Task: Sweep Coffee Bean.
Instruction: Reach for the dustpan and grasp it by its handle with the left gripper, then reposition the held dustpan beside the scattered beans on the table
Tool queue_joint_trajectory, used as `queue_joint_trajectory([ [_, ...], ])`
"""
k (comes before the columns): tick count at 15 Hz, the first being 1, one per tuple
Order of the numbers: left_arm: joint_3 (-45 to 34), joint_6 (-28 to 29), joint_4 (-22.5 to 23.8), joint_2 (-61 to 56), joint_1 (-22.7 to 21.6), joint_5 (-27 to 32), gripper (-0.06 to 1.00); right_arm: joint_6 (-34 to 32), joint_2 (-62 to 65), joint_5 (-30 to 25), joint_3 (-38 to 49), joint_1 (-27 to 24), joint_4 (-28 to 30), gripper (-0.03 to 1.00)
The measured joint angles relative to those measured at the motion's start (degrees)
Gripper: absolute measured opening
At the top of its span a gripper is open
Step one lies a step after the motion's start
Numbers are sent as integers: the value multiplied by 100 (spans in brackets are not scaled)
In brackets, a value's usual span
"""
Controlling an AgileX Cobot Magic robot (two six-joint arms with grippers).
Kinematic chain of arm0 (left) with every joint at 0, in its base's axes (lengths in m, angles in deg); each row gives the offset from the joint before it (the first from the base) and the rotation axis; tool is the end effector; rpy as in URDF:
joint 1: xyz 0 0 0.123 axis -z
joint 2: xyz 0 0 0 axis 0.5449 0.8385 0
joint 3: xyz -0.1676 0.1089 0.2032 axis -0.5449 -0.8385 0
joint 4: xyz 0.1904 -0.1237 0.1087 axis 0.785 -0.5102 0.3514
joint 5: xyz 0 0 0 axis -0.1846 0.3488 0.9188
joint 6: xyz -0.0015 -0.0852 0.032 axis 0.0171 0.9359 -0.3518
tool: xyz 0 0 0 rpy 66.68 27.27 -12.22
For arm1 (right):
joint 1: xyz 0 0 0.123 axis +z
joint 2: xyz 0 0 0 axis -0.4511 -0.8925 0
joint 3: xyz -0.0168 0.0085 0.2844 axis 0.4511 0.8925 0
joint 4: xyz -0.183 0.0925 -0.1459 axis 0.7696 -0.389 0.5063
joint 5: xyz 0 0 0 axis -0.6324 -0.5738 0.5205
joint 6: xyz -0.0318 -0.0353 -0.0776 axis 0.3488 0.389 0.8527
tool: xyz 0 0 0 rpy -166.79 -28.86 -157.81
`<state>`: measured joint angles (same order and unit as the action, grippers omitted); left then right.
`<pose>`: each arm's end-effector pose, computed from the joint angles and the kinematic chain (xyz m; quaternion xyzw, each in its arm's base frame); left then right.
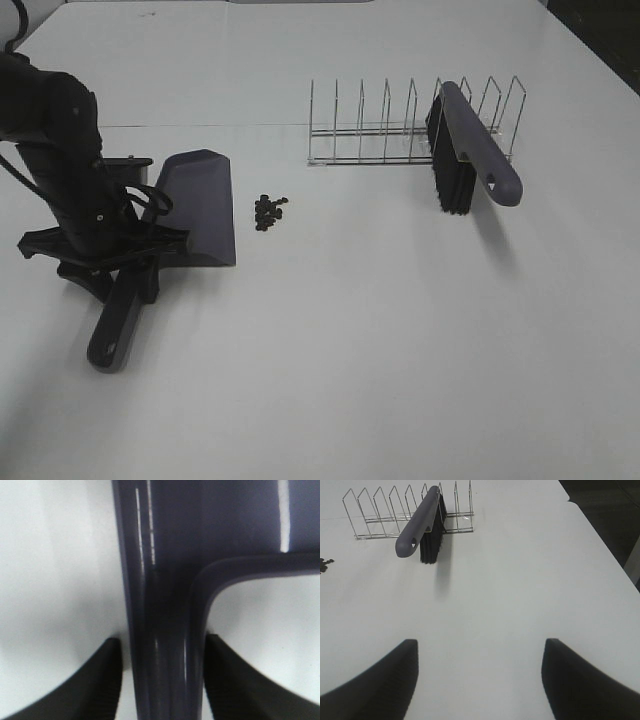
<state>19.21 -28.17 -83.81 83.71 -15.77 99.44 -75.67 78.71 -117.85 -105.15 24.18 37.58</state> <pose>0.3585 -0.1171 0.0949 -0.0149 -0.9994 0.0309 0.0023 -0.0067 -0.0003 0.2784 0.0432 0.8509 -0.0016 0.5235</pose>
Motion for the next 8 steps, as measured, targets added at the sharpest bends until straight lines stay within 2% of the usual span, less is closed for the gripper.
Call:
queue_joint_trajectory([
  [1,0,6,-11,6,0,-23,34,0,0,0,0,0,0,61],
  [8,6,246,-29,-29,0,-178,35,0,0,0,0,0,0,61],
])
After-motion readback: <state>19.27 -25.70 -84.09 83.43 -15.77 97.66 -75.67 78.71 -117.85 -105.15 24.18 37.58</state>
